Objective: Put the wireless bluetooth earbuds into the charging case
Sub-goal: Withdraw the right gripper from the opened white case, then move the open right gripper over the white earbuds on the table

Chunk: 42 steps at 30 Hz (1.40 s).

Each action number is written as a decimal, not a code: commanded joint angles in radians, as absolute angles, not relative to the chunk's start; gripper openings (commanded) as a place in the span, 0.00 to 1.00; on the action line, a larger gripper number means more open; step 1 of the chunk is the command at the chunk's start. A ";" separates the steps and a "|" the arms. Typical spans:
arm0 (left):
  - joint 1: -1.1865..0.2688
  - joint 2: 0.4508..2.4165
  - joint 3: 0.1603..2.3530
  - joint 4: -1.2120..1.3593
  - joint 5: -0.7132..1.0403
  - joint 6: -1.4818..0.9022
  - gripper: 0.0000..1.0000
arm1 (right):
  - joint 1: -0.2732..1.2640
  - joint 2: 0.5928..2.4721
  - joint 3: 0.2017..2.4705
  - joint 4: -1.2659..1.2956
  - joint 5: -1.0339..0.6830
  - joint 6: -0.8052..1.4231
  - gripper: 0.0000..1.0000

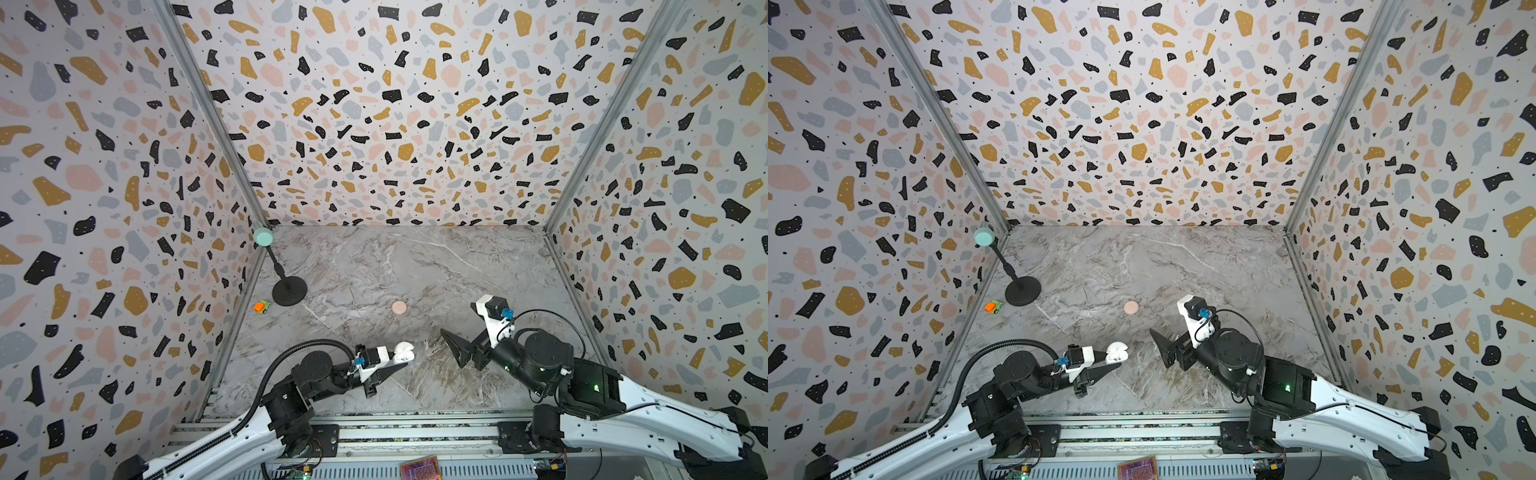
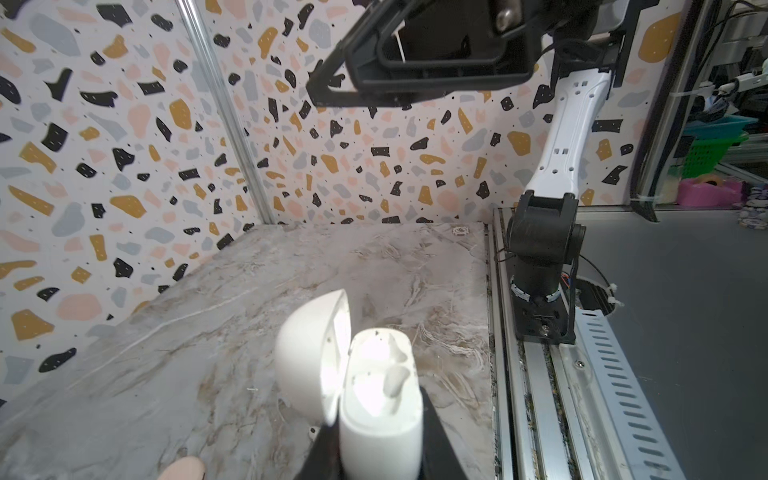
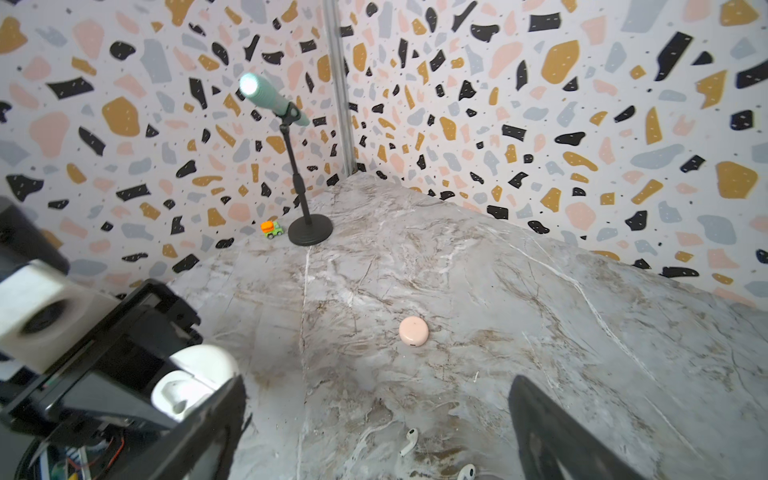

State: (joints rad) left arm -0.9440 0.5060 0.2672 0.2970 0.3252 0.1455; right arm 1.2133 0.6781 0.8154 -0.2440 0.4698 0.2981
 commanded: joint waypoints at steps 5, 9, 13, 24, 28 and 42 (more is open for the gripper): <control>-0.956 0.464 0.247 0.372 0.199 0.224 0.00 | 0.993 0.679 0.837 -0.375 0.314 0.543 0.99; -0.956 0.430 0.247 0.359 0.185 0.234 0.00 | 0.864 0.723 0.786 -0.388 0.173 0.608 0.95; -0.956 0.424 0.244 0.331 0.186 0.248 0.00 | 0.750 0.829 0.753 -0.420 0.075 0.663 0.83; -0.975 0.461 0.244 0.330 0.236 0.247 0.00 | 0.700 1.092 0.737 -0.370 0.029 0.636 0.56; -0.991 0.463 0.243 0.321 0.233 0.255 0.00 | 0.698 1.178 0.744 -0.349 0.042 0.616 0.53; -1.002 0.468 0.244 0.313 0.221 0.269 0.00 | 0.695 1.353 0.779 -0.324 0.058 0.552 0.38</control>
State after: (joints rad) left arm -0.9962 0.4713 0.2420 0.2909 0.2245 0.2523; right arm 0.6991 1.3518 0.7399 -0.3351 0.0448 0.5735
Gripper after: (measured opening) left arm 0.223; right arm 0.384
